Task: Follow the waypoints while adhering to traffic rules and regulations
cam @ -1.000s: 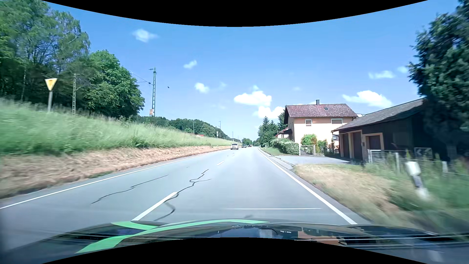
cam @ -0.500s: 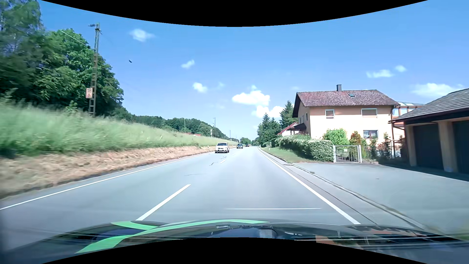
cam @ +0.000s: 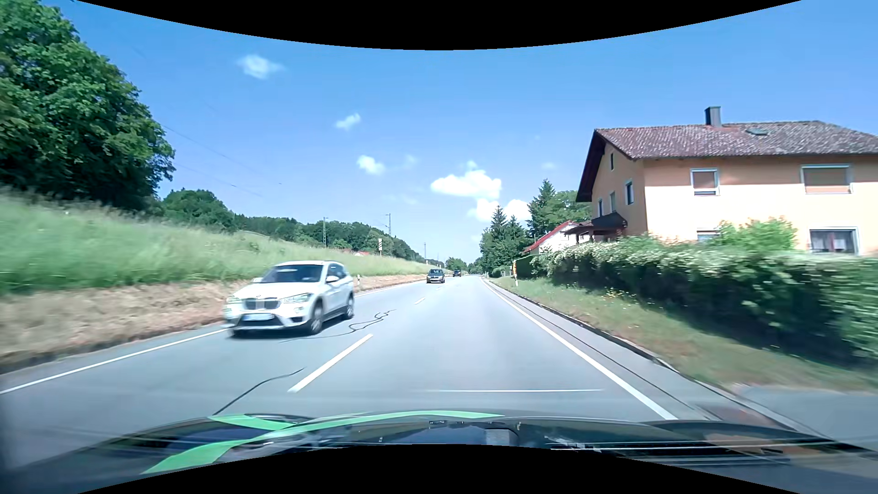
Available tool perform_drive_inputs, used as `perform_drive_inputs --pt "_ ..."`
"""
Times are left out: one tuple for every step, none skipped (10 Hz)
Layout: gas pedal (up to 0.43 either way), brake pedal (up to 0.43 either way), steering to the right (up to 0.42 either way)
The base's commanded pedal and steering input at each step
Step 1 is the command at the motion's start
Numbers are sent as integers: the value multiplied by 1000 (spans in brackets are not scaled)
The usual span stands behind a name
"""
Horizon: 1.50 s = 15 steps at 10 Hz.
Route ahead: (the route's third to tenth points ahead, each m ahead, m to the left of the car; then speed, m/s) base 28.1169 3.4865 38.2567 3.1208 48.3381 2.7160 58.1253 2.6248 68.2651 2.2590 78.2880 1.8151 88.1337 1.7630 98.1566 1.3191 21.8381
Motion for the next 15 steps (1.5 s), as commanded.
perform_drive_inputs --pt "220 0 2" --pt "220 0 2" --pt "228 0 2" --pt "228 0 2" --pt "228 0 2" --pt "220 0 2" --pt "209 0 2" --pt "209 0 2" --pt "209 0 2" --pt "209 0 2" --pt "209 0 2" --pt "209 0 2" --pt "209 0 2" --pt "220 0 2" --pt "220 0 2"
